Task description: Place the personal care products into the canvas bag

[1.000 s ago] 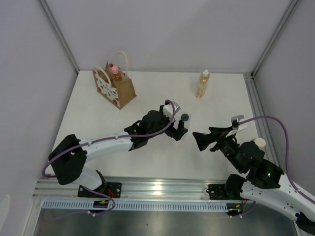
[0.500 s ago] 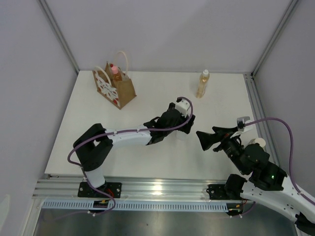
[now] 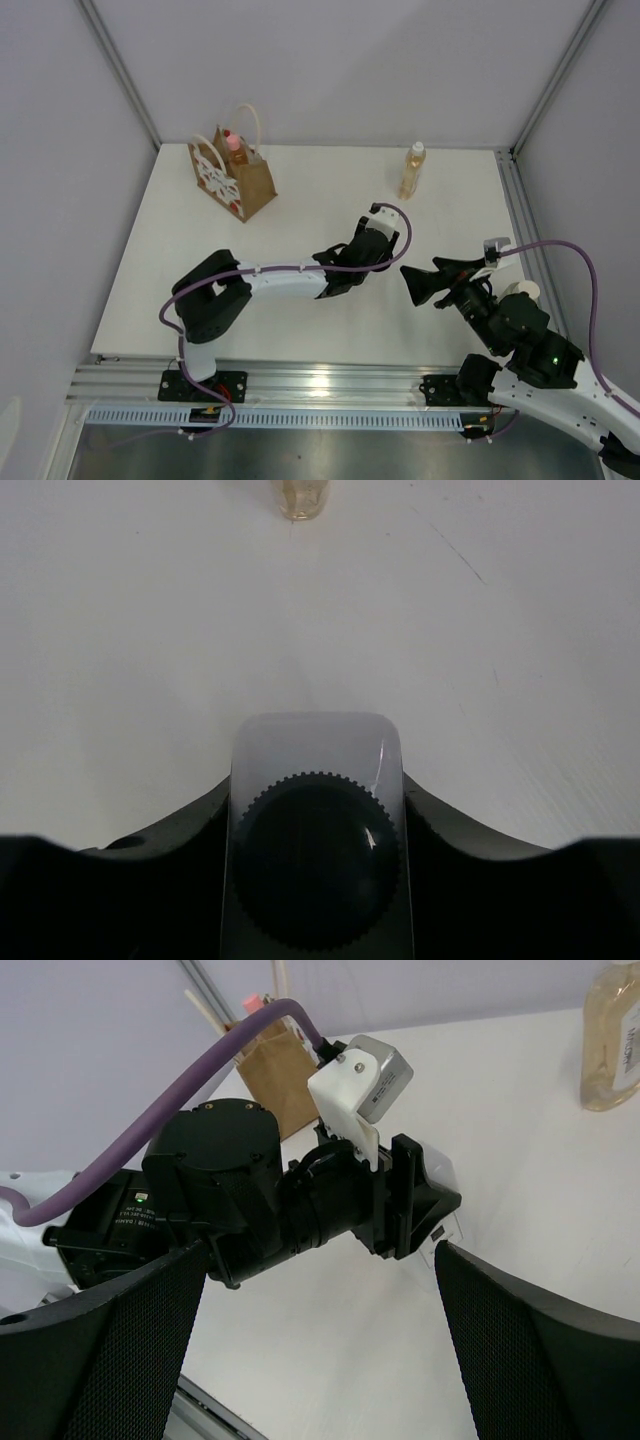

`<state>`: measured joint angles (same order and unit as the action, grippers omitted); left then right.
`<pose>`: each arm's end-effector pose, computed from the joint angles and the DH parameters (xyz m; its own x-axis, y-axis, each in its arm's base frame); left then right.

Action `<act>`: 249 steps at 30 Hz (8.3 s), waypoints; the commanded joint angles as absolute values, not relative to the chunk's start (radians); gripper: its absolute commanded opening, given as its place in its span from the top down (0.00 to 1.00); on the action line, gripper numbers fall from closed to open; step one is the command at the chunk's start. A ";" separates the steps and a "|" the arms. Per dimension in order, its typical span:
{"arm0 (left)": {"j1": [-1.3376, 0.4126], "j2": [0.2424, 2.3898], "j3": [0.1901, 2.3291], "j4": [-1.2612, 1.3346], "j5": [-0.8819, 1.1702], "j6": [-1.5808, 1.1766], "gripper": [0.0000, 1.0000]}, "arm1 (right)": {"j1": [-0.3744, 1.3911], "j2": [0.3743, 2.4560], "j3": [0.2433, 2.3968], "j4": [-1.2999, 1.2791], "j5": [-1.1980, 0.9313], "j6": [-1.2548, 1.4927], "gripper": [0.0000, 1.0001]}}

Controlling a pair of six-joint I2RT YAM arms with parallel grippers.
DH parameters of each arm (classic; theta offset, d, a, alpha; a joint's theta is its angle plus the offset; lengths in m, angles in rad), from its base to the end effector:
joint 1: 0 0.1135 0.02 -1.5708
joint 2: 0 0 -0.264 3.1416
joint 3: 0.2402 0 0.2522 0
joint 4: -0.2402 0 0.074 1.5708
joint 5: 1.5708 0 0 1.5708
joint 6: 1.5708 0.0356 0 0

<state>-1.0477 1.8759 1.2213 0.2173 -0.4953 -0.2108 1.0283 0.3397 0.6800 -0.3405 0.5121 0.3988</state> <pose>0.2273 -0.3602 0.2192 -0.3213 0.1887 -0.9280 0.4907 0.8713 0.0073 0.0599 0.0655 0.3398 -0.1918 0.3376 -0.9216 -0.4548 0.8015 0.3882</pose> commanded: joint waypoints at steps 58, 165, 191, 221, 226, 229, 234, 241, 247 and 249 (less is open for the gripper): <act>-0.196 1.769 1.675 0.219 -0.747 -0.152 1.00 | 1.032 0.365 0.690 -0.313 0.459 0.413 0.01; -1.112 0.792 0.569 0.065 -0.411 -0.273 0.01 | 0.158 0.758 0.899 -0.825 0.888 0.689 0.01; -1.112 0.581 0.476 0.112 -0.540 -0.258 0.01 | 0.009 0.874 0.778 -0.939 0.953 0.923 0.01; -1.114 0.574 0.459 0.135 -0.591 -0.238 0.01 | -0.046 1.055 0.488 -0.192 0.572 0.456 0.26; -1.114 0.571 0.453 0.143 -0.603 -0.232 0.01 | 0.050 1.094 0.494 -0.088 0.526 0.387 0.29; -1.112 0.572 0.451 0.149 -0.607 -0.226 0.01 | 0.182 1.135 0.526 -0.049 0.574 0.315 0.28; -1.112 0.574 0.451 0.146 -0.606 -0.224 0.01 | 0.267 1.219 0.592 -0.054 0.577 0.284 0.26; -1.114 0.564 0.453 0.146 -0.595 -0.227 0.01 | 0.258 1.282 0.627 -0.012 0.448 0.212 0.14; -1.114 0.565 0.451 0.146 -0.586 -0.230 0.01 | 0.246 1.313 0.643 0.047 0.403 0.187 0.02; -1.114 0.563 0.449 0.146 -0.586 -0.230 0.01 | 0.236 1.325 0.647 0.058 0.394 0.183 0.03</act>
<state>-1.1122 0.5709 0.4534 0.1066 -0.5919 -0.2424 0.2489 1.3117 0.6071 -0.0135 0.4305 0.2108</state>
